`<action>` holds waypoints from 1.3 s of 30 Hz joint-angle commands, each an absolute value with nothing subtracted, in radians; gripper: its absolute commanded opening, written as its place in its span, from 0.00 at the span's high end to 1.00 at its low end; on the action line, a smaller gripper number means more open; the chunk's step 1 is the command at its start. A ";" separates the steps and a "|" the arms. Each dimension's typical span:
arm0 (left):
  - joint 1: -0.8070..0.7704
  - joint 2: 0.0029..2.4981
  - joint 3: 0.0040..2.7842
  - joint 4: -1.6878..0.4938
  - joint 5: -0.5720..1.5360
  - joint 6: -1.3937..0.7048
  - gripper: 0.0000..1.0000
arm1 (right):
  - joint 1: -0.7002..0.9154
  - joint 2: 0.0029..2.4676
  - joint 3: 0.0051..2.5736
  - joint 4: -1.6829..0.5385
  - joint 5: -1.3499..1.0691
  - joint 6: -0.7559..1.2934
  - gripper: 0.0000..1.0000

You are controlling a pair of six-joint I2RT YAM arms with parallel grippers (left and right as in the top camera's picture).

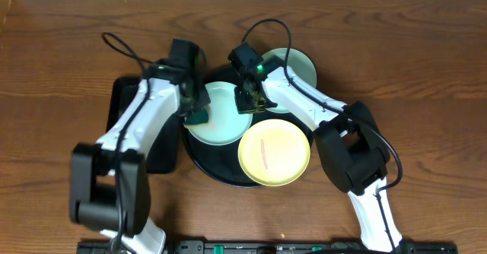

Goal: Clean dirty plates on tray and stack at the side
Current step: 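Scrub the pale green plate with the sponge in the left gripper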

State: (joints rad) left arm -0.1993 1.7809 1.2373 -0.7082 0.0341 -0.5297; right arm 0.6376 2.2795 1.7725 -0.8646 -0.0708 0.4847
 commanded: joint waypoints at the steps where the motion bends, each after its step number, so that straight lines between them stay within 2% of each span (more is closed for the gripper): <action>1: -0.223 1.824 1.232 -0.709 -0.011 -0.601 0.93 | 0.643 2.336 1.770 -0.854 -0.034 0.463 0.99; 13: -0.344 1.858 1.232 -0.693 -0.008 -0.611 0.93 | 0.643 2.336 1.770 -0.852 -0.034 0.463 0.98; 19: -0.328 1.858 1.232 -0.665 -0.014 -0.607 0.93 | 0.643 2.336 1.770 -0.852 -0.034 0.463 0.99; 25: -0.299 1.858 1.232 -0.669 -0.238 -0.609 0.93 | 0.643 2.336 1.770 -0.852 -0.034 0.463 0.98; 28: -0.298 1.858 1.232 -0.695 -0.257 -0.616 0.92 | 0.643 2.336 1.770 -0.852 -0.034 0.463 0.98; 31: -0.304 1.858 1.232 -0.701 -0.159 -0.599 0.93 | 0.643 2.336 1.770 -0.852 -0.034 0.463 0.98; 37: -0.304 1.858 1.232 -0.656 0.268 -0.429 0.92 | 0.643 2.336 1.770 -0.852 -0.034 0.463 0.99; 39: -0.304 1.858 1.232 -0.645 0.303 -0.419 0.93 | 0.643 2.336 1.770 -0.852 -0.034 0.463 0.99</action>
